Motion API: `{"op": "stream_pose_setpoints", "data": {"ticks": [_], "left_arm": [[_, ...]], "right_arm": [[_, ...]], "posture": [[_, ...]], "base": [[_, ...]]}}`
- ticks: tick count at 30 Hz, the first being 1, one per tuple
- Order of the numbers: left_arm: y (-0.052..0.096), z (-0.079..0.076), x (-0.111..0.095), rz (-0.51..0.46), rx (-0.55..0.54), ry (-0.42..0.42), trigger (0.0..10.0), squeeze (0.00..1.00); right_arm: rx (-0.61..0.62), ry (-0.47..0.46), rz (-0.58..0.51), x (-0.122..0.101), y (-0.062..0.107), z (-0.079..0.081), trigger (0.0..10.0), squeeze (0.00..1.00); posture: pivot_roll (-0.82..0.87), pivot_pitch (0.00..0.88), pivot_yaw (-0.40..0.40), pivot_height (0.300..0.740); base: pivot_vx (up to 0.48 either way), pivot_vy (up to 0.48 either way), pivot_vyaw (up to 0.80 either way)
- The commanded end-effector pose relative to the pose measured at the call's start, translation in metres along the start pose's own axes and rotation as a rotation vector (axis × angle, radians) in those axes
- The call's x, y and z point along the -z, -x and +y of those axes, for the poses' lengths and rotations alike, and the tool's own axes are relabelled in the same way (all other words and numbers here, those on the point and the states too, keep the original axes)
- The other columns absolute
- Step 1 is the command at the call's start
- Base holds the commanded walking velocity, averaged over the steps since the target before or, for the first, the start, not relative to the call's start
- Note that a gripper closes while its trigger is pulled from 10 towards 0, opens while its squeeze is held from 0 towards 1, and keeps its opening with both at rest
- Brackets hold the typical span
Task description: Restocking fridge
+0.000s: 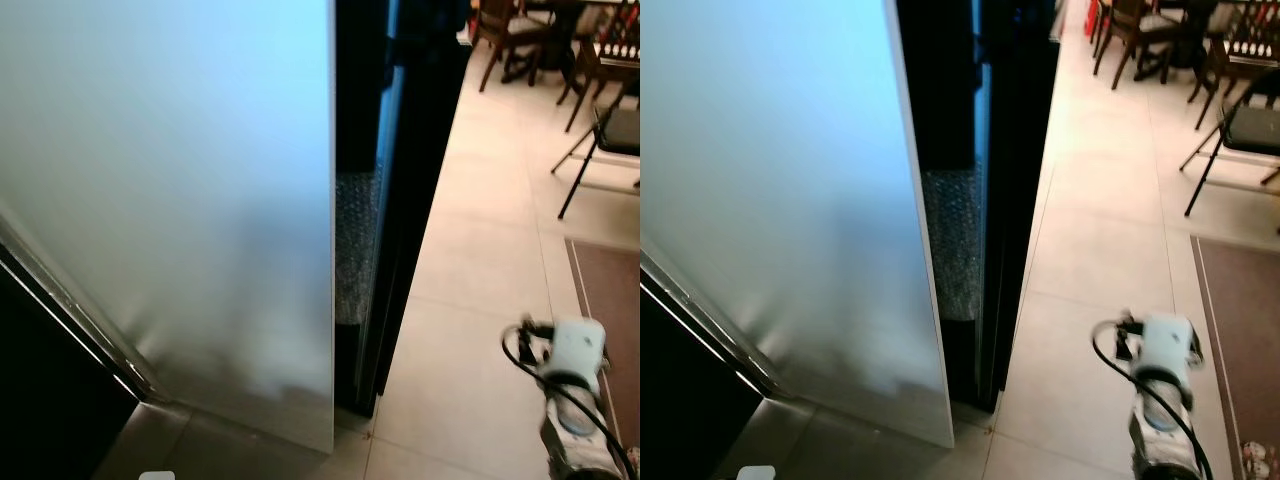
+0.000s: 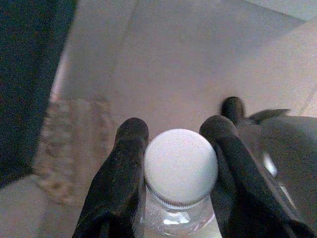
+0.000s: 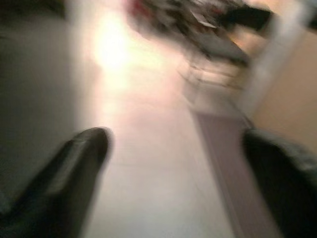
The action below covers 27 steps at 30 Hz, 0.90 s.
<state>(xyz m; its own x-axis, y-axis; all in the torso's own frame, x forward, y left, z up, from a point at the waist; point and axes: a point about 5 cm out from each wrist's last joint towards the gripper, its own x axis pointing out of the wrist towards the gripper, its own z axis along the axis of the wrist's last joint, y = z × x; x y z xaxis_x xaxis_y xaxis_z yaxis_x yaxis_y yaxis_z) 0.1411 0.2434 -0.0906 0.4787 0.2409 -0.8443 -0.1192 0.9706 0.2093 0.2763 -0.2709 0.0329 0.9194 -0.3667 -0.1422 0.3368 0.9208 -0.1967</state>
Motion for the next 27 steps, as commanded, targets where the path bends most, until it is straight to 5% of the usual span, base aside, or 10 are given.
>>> {"op": "stream_pose_setpoints", "data": {"ticks": [1,6,11,16,20,27], "left_arm": [[0.001,0.000,0.008,0.027,-0.002,-0.009,10.0,0.00],[0.001,0.000,0.008,0.029,-0.003,-0.009,10.0,0.00],[0.001,0.000,0.009,0.028,-0.008,-0.005,10.0,0.00],[0.001,-0.001,0.009,0.028,-0.006,-0.007,10.0,0.00],[0.001,-0.002,0.009,0.025,-0.002,-0.006,10.0,0.00],[0.002,-0.002,0.009,0.023,0.000,-0.002,10.0,0.00]], "right_arm": [[-0.042,0.018,0.115,0.030,0.019,0.012,10.0,0.00],[0.004,-0.022,0.045,0.010,0.010,0.019,10.0,0.00],[-0.051,-0.083,-0.022,-0.015,0.014,0.042,10.0,0.00],[-0.238,-0.144,-0.046,-0.035,0.025,0.090,10.0,0.00],[-0.293,-0.173,-0.066,-0.053,0.026,0.113,10.0,0.00],[-0.277,-0.184,-0.066,-0.066,0.020,0.112,10.0,0.00]], "posture": [[0.03,0.000,0.025,0.740],[0.03,0.000,0.025,0.740],[0.02,0.000,0.020,0.740],[0.03,0.000,0.012,0.740],[0.04,0.000,0.006,0.740],[0.05,0.000,0.004,0.740]], "base": [[0.000,0.000,0.00],[0.000,0.000,0.00],[0.000,0.000,0.00],[0.000,0.000,0.00],[0.000,0.000,0.00],[0.000,0.000,0.00]]}}
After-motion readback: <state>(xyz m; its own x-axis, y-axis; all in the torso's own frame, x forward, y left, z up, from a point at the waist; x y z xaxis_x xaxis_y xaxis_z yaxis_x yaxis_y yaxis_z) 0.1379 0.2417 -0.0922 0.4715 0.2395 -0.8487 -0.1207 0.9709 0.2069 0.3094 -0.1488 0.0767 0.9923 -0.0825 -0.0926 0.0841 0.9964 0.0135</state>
